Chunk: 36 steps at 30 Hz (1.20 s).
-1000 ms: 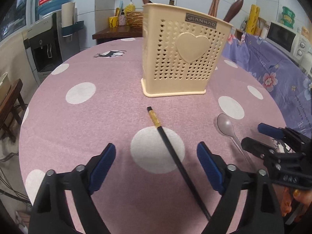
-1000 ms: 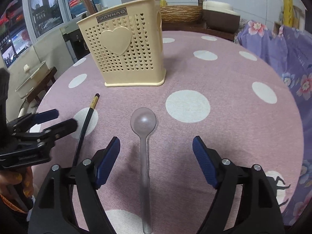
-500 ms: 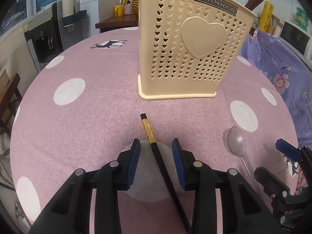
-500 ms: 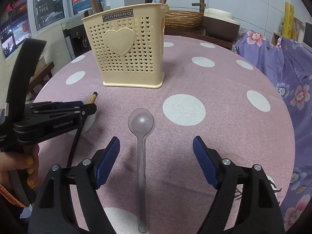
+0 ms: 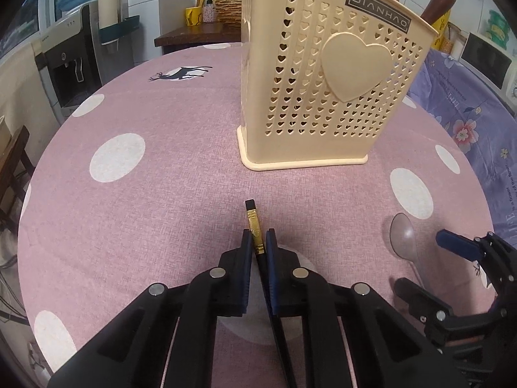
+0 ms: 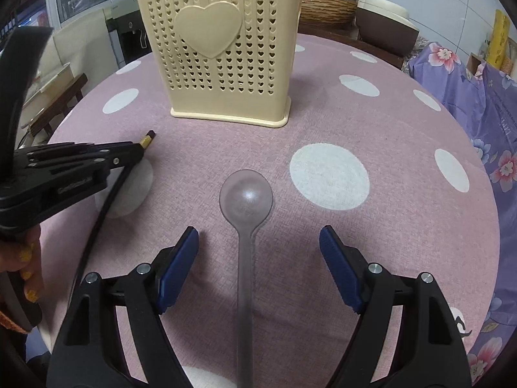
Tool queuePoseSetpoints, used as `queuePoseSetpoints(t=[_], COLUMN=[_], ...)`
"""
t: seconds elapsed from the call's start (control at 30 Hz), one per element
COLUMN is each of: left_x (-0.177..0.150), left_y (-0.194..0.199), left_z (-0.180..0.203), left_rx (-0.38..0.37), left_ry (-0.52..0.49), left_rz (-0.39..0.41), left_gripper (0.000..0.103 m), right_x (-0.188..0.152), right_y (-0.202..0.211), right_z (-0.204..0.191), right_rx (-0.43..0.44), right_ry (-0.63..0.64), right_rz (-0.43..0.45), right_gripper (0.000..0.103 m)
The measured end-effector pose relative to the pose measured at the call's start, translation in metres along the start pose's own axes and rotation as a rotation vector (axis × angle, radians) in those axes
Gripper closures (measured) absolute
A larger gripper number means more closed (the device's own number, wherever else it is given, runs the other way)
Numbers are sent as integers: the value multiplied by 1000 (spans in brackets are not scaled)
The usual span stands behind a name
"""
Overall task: Organize utensils
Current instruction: 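Close the left tool on the black chopstick while the right tool grasps the clear plastic spoon, then lift the black chopstick and clear spoon and carry them over the beige holder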
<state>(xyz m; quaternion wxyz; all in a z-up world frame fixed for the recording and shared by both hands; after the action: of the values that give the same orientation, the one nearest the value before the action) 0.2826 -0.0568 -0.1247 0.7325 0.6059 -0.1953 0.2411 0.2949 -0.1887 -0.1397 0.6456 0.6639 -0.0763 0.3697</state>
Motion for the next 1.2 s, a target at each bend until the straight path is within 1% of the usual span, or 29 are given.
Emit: queuePoseSetpoints(t=[0.07, 0.27, 0.33, 0.4, 0.57, 0.73, 1.2], left_x=[1, 1, 1, 1, 0, 0, 1], left_y=[0, -1, -1, -1, -1, -2, -2], left_z=[0, 0, 1, 2, 4, 4, 4], left_rx=[-2, -1, 0, 0, 1, 1, -4], left_ry=[-4, -16, -21, -22, -28, -30, -31], left_rz=[0, -1, 1, 2, 1, 0, 9], left_gripper=[93, 93, 93, 93, 93, 93, 93], right_x=[2, 10, 12, 15, 22, 24, 22], right_y=[-4, -10, -12, -13, -14, -12, -11], right_z=[1, -1, -1, -2, -8, -13, -13], right_rx=[-7, 6, 18, 17, 23, 31, 37], right_ry=[7, 16, 12, 14, 30, 47, 35], right_rz=[-12, -23, -25, -26, -20, -13, 3], right_gripper=[26, 26, 28, 32, 52, 65, 66])
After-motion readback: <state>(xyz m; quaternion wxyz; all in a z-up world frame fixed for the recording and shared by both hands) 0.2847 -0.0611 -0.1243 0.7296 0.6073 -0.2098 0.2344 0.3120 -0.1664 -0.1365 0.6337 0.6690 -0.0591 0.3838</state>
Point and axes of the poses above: each gripper's, at about its wrist camera, not at the fingertips, and y roughly against the way its jaws point, z to its right, x to its top, the point moved 9 cm from there along -y, roughly the way its jaws point, and after that the axes turned 10 degrees about y, right-handed, at the moved point
